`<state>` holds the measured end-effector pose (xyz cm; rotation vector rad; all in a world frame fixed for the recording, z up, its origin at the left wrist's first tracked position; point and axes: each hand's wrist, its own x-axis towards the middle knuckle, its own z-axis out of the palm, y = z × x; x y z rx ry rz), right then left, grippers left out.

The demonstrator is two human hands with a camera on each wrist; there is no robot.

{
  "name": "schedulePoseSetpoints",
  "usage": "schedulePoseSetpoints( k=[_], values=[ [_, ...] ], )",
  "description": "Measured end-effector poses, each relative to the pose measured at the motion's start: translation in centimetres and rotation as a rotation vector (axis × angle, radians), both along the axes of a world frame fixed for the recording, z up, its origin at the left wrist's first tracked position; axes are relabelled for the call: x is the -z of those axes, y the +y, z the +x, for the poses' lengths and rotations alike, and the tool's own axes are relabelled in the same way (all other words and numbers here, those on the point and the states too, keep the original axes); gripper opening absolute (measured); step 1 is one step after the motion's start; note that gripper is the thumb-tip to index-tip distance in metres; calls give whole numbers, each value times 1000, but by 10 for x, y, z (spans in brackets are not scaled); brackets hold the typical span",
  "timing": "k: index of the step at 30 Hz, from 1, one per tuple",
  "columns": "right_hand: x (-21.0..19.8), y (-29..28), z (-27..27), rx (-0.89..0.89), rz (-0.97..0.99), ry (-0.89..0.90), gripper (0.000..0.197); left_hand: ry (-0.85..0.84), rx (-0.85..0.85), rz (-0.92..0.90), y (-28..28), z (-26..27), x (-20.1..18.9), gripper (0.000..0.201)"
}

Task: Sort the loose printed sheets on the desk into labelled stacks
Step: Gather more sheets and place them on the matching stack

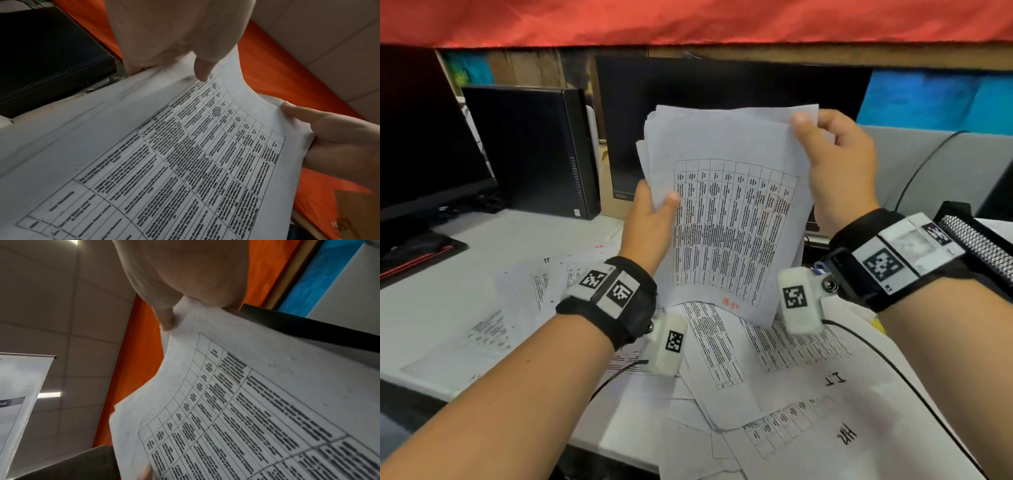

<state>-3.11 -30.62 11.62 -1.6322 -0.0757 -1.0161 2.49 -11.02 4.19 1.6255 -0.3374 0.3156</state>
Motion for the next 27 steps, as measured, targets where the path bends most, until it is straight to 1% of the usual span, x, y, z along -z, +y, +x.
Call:
schedulePoseSetpoints(
  k=[1, 3, 5, 6, 7, 8, 10, 11, 12, 13, 14, 16, 18, 19, 20, 22, 23, 25, 27],
  values=[
    [-1, 1, 2, 23, -5, -14, 11, 21, 3, -38, 1, 1, 1, 25],
    [-2, 2, 6, 75, 51, -53, 13, 71, 4, -117, 1, 4, 4, 33],
    [-1, 2, 9, 109, 113, -92, 8, 104, 10, -158, 1, 5, 6, 34],
    [1, 3, 10, 122, 101, -98, 4, 111, 15, -163, 0, 4, 7, 33],
    [2, 5, 9, 140, 58, -104, 10, 111, 19, -159, 0, 4, 8, 32],
    [3, 6, 7, 157, -18, -117, 23, 107, 22, -151, 0, 4, 9, 32],
    [4, 6, 3, 194, -238, -140, 48, 111, 26, -146, 0, 4, 9, 32],
    [5, 5, 3, 216, -355, -120, 52, 119, 30, -155, 1, 5, 9, 31],
    [5, 3, 3, 243, -448, -73, 50, 130, 35, -163, 2, 7, 9, 29],
    [6, 1, 6, 271, -498, -10, 45, 139, 41, -165, 3, 8, 9, 28],
    [8, -1, 8, 285, -502, 49, 43, 142, 45, -153, 5, 9, 9, 27],
    [12, -5, 10, 303, -463, 119, 43, 146, 53, -108, 7, 10, 12, 32],
    [13, -6, 9, 304, -441, 117, 44, 167, 48, -59, 8, 13, 18, 37],
    [13, -6, 8, 276, -411, 94, 47, 179, 39, -41, 8, 14, 21, 37],
    [14, -7, 7, 229, -357, 67, 53, 187, 27, -32, 7, 15, 24, 36],
    [20, -7, 3, 122, -185, 41, 62, 188, -6, -47, 6, 15, 28, 35],
    [26, -8, 2, 78, -99, 62, 61, 186, -21, -63, 4, 14, 28, 33],
    [45, -10, 1, 10, 11, 184, 53, 179, -39, -96, 2, 12, 27, 24],
    [68, -8, -4, -25, 49, 332, 44, 162, -40, -129, -2, 7, 23, 18]
  ],
)
